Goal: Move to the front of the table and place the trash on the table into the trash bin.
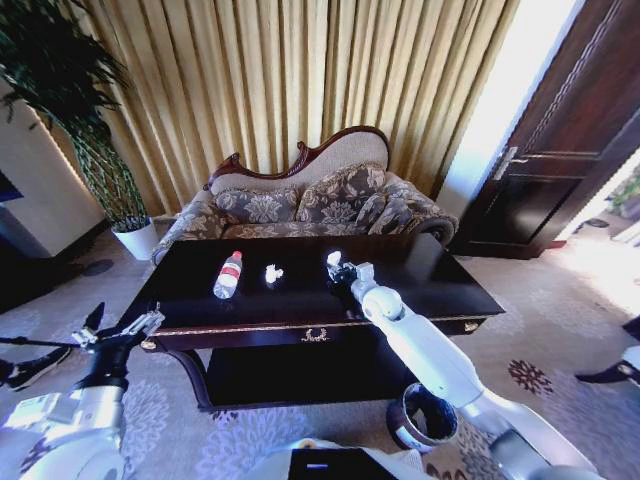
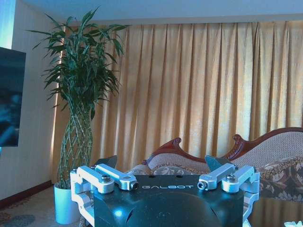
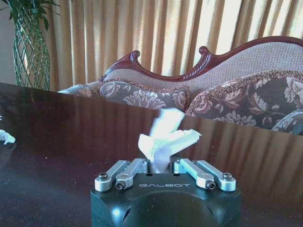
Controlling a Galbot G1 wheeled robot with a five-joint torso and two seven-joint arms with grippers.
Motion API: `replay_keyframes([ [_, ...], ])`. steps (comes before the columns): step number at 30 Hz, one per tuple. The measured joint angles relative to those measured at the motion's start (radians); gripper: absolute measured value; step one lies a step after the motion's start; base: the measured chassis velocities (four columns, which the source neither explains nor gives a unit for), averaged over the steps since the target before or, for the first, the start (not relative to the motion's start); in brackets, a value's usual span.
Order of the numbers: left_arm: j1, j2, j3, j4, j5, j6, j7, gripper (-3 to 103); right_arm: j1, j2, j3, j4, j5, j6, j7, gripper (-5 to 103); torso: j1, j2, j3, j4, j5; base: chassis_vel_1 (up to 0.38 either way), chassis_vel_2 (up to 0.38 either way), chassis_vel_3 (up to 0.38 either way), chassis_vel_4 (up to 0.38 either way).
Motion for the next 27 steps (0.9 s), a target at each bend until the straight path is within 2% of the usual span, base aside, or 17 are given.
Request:
replay_keyframes([
  [4, 0.000, 0.000, 0.000, 0.000, 0.000, -0.001, 0.000, 100, -0.004, -0.004, 0.011, 0.031, 0.010, 0.015, 0.020, 3, 0.000, 0.000, 0.000, 0.0001, 0.0000, 0.000, 0.000, 0.000, 0.000],
  [7, -0.002, 0.000, 0.000, 0.000, 0.000, -0.001, 0.000, 100, -0.012, -0.012, 0.022, 0.064, 0.018, 0.032, 0.034, 1, 0.000, 0.000, 0.000, 0.0000, -0.0001, 0.000, 0.000, 0.000, 0.000],
  [13, -0.007, 0.003, 0.001, 0.000, -0.005, -0.001, -0.001, 100, -0.069, -0.040, 0.072, 0.171, 0.031, 0.052, 0.072, 0, 0.000, 0.000, 0.000, 0.0001, 0.0000, 0.000, 0.000, 0.000, 0.000],
  [19, -0.018, 0.009, 0.000, 0.000, -0.025, 0.005, -0.004, 100, -0.173, -0.091, 0.174, 0.313, 0.045, 0.053, 0.084, 0, 0.000, 0.000, 0.000, 0.0000, 0.0000, 0.000, 0.000, 0.000, 0.000],
  [21, -0.024, 0.015, -0.005, 0.000, -0.035, 0.014, -0.007, 100, -0.247, -0.119, 0.247, 0.386, 0.055, 0.054, 0.086, 0, 0.000, 0.000, 0.000, -0.0001, 0.0000, 0.000, 0.000, 0.000, 0.000],
  [22, -0.024, 0.015, -0.005, 0.000, -0.035, 0.014, -0.007, 100, -0.247, -0.119, 0.247, 0.386, 0.055, 0.054, 0.086, 0, 0.000, 0.000, 0.000, -0.0001, 0.0000, 0.000, 0.000, 0.000, 0.000],
  [24, -0.033, 0.028, -0.012, 0.000, -0.050, 0.030, -0.016, 100, -0.443, -0.160, 0.399, 0.500, 0.059, 0.070, 0.083, 0, 0.000, 0.000, 0.000, -0.0003, 0.0002, 0.000, 0.000, 0.000, 0.000],
  [27, -0.035, 0.033, -0.011, 0.000, -0.052, 0.031, -0.016, 100, -0.495, -0.166, 0.444, 0.521, 0.059, 0.085, 0.082, 0, 0.000, 0.000, 0.000, -0.0003, 0.0001, 0.000, 0.000, 0.000, 0.000],
])
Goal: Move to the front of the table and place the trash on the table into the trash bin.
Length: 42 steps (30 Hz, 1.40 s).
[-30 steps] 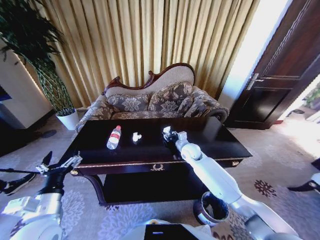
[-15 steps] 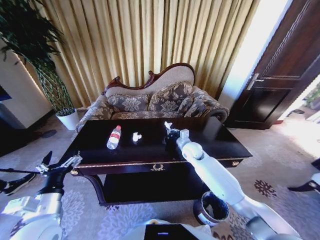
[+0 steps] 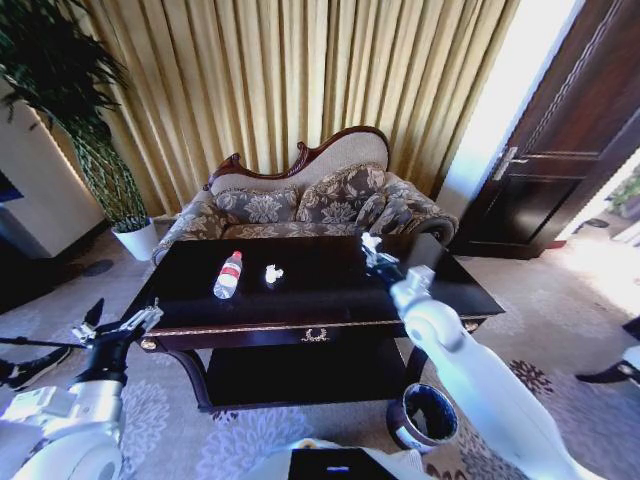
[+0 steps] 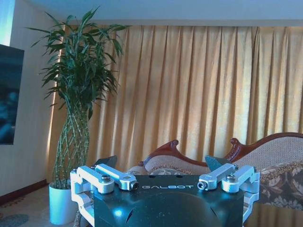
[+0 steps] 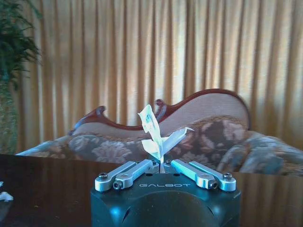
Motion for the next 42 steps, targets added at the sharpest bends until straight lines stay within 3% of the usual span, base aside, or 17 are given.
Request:
replay_keyframes([
  [5, -0.008, 0.009, 0.002, 0.000, -0.019, 0.008, 0.004, 100, -0.118, -0.005, 0.105, 0.057, -0.005, 0.038, -0.001, 0, 0.000, 0.000, 0.000, 0.0006, 0.0001, 0.000, 0.000, 0.000, 0.000],
  [16, -0.018, 0.027, 0.005, 0.000, -0.043, 0.035, 0.005, 100, -0.459, 0.112, 0.284, 0.194, -0.115, 0.112, -0.057, 0, 0.000, 0.000, 0.000, 0.0002, -0.0001, 0.000, 0.000, 0.000, 0.000],
  [31, -0.011, 0.035, 0.002, 0.000, -0.042, 0.034, 0.006, 100, -0.566, 0.186, 0.331, 0.233, -0.171, 0.195, -0.088, 0, 0.000, 0.000, 0.000, 0.0003, -0.0002, 0.055, -0.049, -0.051, 0.048],
  [42, -0.012, 0.030, 0.004, 0.000, -0.038, 0.031, 0.009, 100, -0.541, 0.207, 0.290, 0.180, -0.206, 0.215, -0.091, 0, -0.001, 0.001, 0.000, 0.0003, -0.0002, 0.139, -0.134, -0.146, 0.136],
])
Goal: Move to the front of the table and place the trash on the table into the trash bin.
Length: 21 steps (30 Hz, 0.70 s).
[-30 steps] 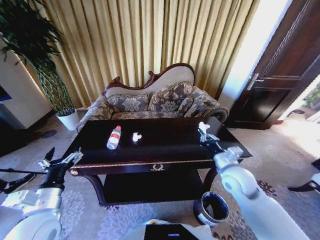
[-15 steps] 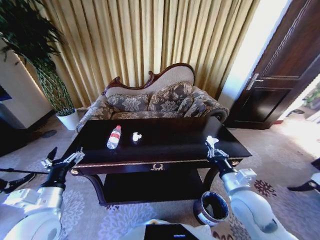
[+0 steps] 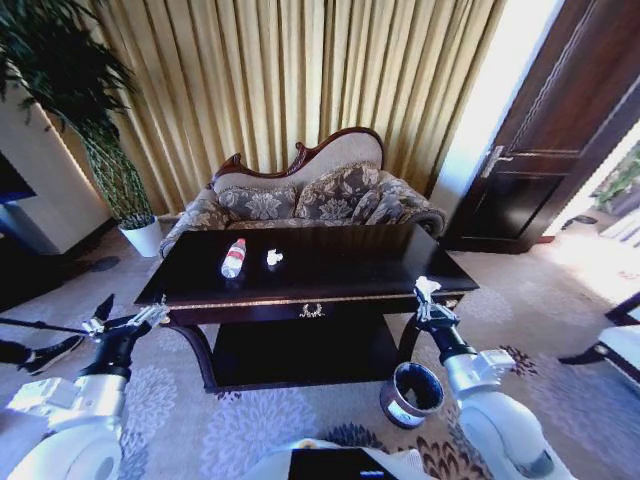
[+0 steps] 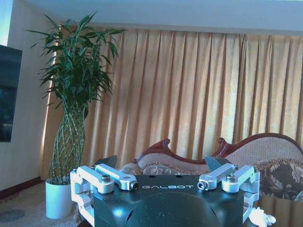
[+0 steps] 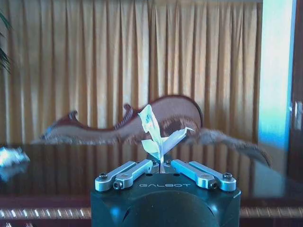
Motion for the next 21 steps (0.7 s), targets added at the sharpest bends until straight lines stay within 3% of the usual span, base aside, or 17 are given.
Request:
replay_keyframes([
  [13, -0.005, -0.003, 0.000, 0.000, 0.003, -0.003, 0.004, 100, 0.162, -0.007, -0.051, -0.547, -0.071, -0.007, -0.032, 0, 0.002, -0.001, 0.001, -0.0002, 0.0002, -0.016, 0.015, 0.014, -0.018],
  [21, -0.013, -0.004, -0.001, 0.000, 0.006, -0.006, 0.008, 100, 0.341, 0.011, -0.087, -0.881, -0.150, -0.006, -0.032, 0, 0.001, -0.001, 0.001, 0.0002, 0.0002, 0.000, 0.000, 0.000, 0.000],
])
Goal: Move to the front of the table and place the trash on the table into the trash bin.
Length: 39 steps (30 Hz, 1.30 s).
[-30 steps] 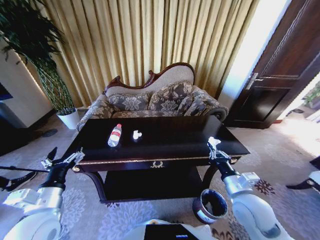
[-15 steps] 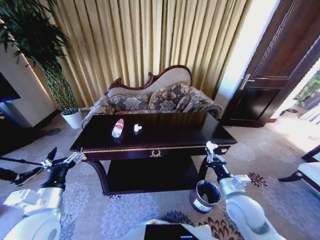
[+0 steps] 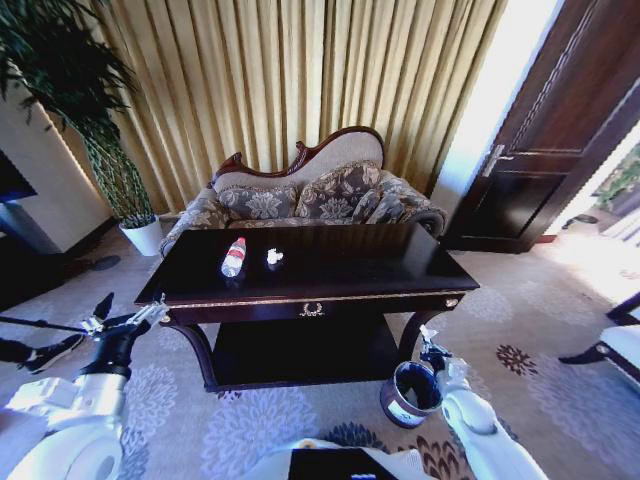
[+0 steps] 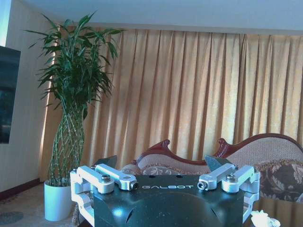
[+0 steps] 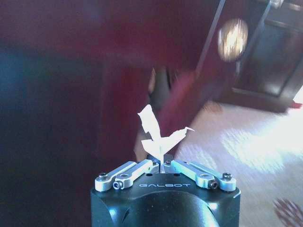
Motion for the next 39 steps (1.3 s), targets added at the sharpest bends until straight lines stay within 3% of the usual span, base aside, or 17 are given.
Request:
replay_keyframes([
  [5, 0.000, -0.004, 0.000, 0.000, 0.001, -0.001, 0.001, 100, 0.086, 0.031, 0.000, -0.231, -0.088, 0.000, -0.004, 0, 0.001, 0.000, 0.000, -0.0003, 0.0000, 0.000, 0.000, 0.000, 0.000],
  [9, 0.000, -0.004, 0.000, 0.000, 0.001, -0.002, 0.001, 100, 0.117, 0.057, 0.010, -0.339, -0.136, 0.000, -0.004, -3, 0.000, 0.000, 0.000, -0.0004, 0.0000, 0.000, 0.000, 0.000, 0.000],
  [11, 0.000, -0.003, 0.000, 0.000, 0.001, -0.002, 0.001, 100, 0.120, 0.061, 0.013, -0.354, -0.146, 0.000, -0.004, 1, 0.000, 0.000, 0.000, -0.0004, 0.0001, 0.000, 0.000, 0.000, 0.000],
  [16, 0.000, -0.002, 0.001, 0.000, 0.001, -0.003, 0.004, 100, 0.130, 0.076, 0.016, -0.376, -0.167, 0.003, -0.003, 22, 0.000, 0.000, 0.000, -0.0003, -0.0001, 0.000, 0.000, 0.000, 0.000],
  [19, 0.001, -0.003, 0.001, 0.000, 0.001, -0.006, 0.008, 100, 0.135, 0.077, 0.017, -0.376, -0.168, 0.004, -0.002, 27, 0.000, 0.000, 0.000, -0.0001, -0.0003, 0.000, 0.000, 0.000, 0.000],
  [22, 0.004, -0.004, 0.001, 0.000, 0.002, -0.015, 0.014, 100, 0.138, 0.076, 0.017, -0.371, -0.168, 0.004, 0.000, 44, 0.000, 0.000, 0.000, -0.0002, -0.0001, 0.000, 0.000, 0.000, 0.000],
  [25, 0.006, -0.005, 0.000, 0.000, 0.002, -0.017, 0.016, 100, 0.136, 0.075, 0.017, -0.364, -0.168, 0.004, 0.000, 49, 0.000, 0.000, 0.000, -0.0002, -0.0002, 0.000, 0.000, 0.000, 0.000],
  [26, 0.006, -0.005, -0.001, 0.000, 0.002, -0.018, 0.017, 100, 0.133, 0.074, 0.017, -0.357, -0.167, 0.005, 0.000, 60, 0.000, 0.000, 0.000, -0.0002, -0.0002, 0.000, 0.000, 0.000, 0.000],
  [28, 0.006, -0.006, 0.000, 0.000, 0.002, -0.018, 0.017, 100, 0.132, 0.074, 0.017, -0.355, -0.167, 0.006, 0.001, 60, 0.000, 0.000, 0.000, -0.0002, -0.0002, 0.000, 0.000, 0.000, 0.000],
  [32, 0.006, -0.006, 0.001, 0.000, 0.010, -0.019, 0.019, 100, 0.129, 0.072, 0.019, -0.354, -0.164, 0.010, 0.002, 83, 0.000, 0.000, 0.000, -0.0003, -0.0002, 0.000, 0.000, 0.000, 0.000],
  [34, 0.006, -0.006, 0.001, 0.000, 0.012, -0.019, 0.019, 100, 0.128, 0.072, 0.020, -0.354, -0.163, 0.011, 0.002, 83, 0.000, 0.000, 0.000, -0.0003, -0.0002, 0.000, 0.000, 0.000, 0.000],
  [37, 0.007, -0.006, 0.003, 0.000, 0.015, -0.019, 0.019, 100, 0.122, 0.071, 0.021, -0.343, -0.125, 0.014, 0.002, 97, 0.000, 0.000, 0.000, -0.0003, -0.0002, 0.000, 0.000, 0.000, 0.000],
  [39, 0.007, -0.006, 0.003, 0.000, 0.015, -0.019, 0.019, 100, 0.116, 0.071, 0.020, -0.324, -0.073, 0.012, 0.003, 99, 0.000, 0.000, 0.000, -0.0004, -0.0001, 0.000, 0.000, 0.000, 0.000],
])
